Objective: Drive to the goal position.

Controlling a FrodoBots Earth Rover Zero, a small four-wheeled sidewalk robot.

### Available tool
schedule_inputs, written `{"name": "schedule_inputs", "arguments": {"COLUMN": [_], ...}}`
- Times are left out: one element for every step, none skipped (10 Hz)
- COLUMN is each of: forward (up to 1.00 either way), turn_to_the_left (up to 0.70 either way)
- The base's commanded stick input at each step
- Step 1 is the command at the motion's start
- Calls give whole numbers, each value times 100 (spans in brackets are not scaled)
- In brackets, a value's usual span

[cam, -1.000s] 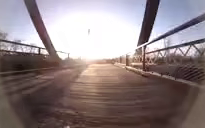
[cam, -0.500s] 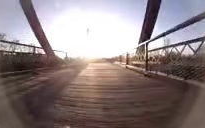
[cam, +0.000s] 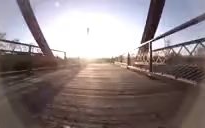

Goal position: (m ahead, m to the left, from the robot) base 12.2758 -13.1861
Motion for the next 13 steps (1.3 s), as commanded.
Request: {"name": "schedule_inputs", "arguments": {"forward": [70, 70, 70, 70, 70, 70, 70, 70, 70, 70, 70, 70, 70], "turn_to_the_left": [0, 0, 0, 0, 0, 0, 0, 0, 0, 0, 0, 0, 0]}}
